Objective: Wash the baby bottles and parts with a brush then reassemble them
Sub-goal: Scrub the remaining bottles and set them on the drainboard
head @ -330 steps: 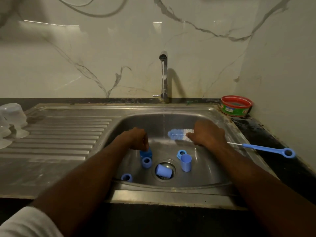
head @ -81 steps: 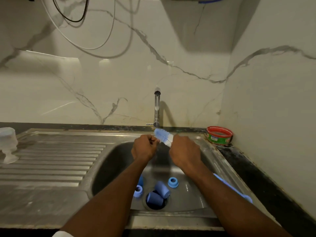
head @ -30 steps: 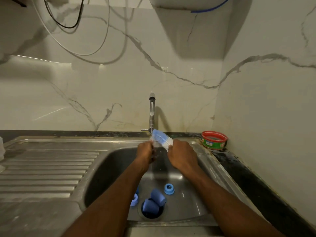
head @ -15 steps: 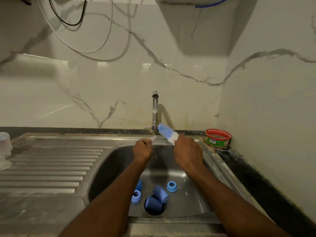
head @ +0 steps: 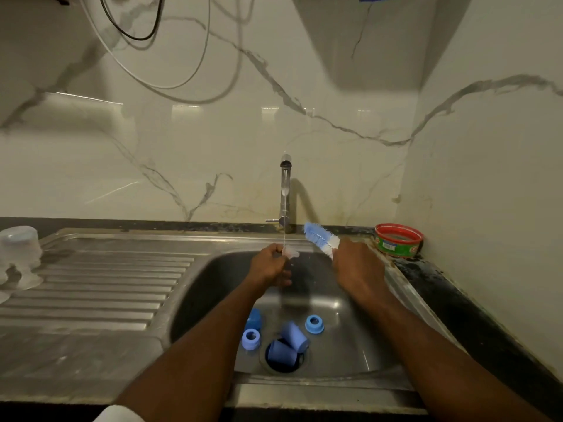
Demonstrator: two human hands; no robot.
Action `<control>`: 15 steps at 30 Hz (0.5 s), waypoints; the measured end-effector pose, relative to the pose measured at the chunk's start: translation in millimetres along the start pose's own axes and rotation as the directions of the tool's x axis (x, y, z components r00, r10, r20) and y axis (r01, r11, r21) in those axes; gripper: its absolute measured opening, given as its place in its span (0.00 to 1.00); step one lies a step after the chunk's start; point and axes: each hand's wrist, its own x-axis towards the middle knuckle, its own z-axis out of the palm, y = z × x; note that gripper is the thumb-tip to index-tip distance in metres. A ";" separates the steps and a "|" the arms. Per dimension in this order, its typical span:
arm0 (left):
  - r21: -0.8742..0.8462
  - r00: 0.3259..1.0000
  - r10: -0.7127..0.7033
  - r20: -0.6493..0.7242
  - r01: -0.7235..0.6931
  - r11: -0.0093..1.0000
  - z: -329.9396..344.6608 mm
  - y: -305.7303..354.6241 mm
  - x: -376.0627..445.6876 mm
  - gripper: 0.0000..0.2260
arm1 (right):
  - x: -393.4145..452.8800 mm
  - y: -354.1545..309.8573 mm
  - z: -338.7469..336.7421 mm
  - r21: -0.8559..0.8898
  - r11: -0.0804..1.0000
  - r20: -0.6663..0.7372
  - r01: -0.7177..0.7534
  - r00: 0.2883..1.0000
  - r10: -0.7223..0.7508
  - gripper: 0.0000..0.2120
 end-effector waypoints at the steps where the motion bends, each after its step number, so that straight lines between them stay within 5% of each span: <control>1: -0.066 1.000 -0.021 0.013 0.022 0.998 -0.3 1.9 0.9 0.06 | 0.6 1.5 2.3 0.003 1.000 -0.014 0.017 1.000 -0.017 0.15; 6: -0.424 0.988 -0.156 -0.011 0.137 0.895 1.7 13.0 2.6 0.09 | -3.1 -0.4 -1.8 -0.026 0.999 -0.034 0.025 0.999 -0.026 0.13; 9: -0.446 0.993 -0.113 -0.036 0.086 0.891 -1.4 13.2 3.5 0.07 | -2.1 -1.7 0.6 -0.023 0.999 -0.017 0.032 0.999 -0.032 0.15; 12: 0.002 0.981 0.139 -0.139 -0.140 0.990 -5.3 3.8 3.3 0.08 | 0.8 -1.4 1.8 -0.019 0.999 -0.023 0.039 0.999 -0.040 0.15; 15: 0.502 0.945 0.326 -0.023 -0.271 0.821 -3.6 -8.9 1.1 0.07 | -0.5 -1.2 -0.9 -0.012 1.000 0.005 0.028 1.000 -0.028 0.15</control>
